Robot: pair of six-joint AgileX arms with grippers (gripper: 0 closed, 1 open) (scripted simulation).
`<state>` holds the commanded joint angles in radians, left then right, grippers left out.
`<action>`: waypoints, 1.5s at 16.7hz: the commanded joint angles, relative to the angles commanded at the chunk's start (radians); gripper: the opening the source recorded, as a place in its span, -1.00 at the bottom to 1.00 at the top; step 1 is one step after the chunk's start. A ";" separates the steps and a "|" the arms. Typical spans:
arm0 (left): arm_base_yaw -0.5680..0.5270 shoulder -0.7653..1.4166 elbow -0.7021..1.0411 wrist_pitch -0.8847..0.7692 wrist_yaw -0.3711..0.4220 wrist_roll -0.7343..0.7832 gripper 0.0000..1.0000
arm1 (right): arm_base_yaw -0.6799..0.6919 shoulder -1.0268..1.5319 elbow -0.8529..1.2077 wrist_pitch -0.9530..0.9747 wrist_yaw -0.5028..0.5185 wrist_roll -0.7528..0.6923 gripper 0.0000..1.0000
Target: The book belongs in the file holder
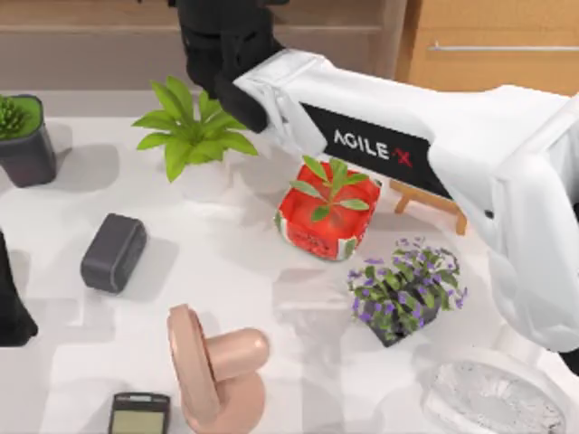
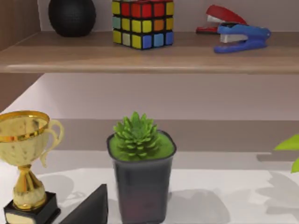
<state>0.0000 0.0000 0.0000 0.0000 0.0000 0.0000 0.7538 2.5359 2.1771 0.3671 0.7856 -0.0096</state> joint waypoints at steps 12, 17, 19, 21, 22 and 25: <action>0.000 0.000 0.000 0.000 0.000 0.000 1.00 | -0.021 -0.271 -0.355 0.013 -0.289 0.250 -1.00; 0.000 0.000 0.000 0.000 0.000 0.000 1.00 | -0.054 -0.536 -0.678 -0.011 -0.568 0.505 -1.00; 0.000 0.000 0.000 0.000 0.000 0.000 1.00 | -0.083 -0.650 -0.812 -0.025 -0.685 0.619 -1.00; 0.000 0.000 0.000 0.000 0.000 0.000 1.00 | -0.124 -0.762 -0.940 -0.039 -0.799 0.735 -1.00; 0.000 0.000 0.000 0.000 0.000 0.000 1.00 | -0.149 -0.816 -1.003 -0.046 -0.855 0.794 -1.00; 0.000 0.000 0.000 0.000 0.000 0.000 1.00 | -0.250 -0.959 -1.171 -0.061 -1.007 0.966 -1.00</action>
<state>0.0000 0.0000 0.0000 0.0000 0.0000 0.0000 0.5034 1.5768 1.0057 0.3059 -0.2211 0.9561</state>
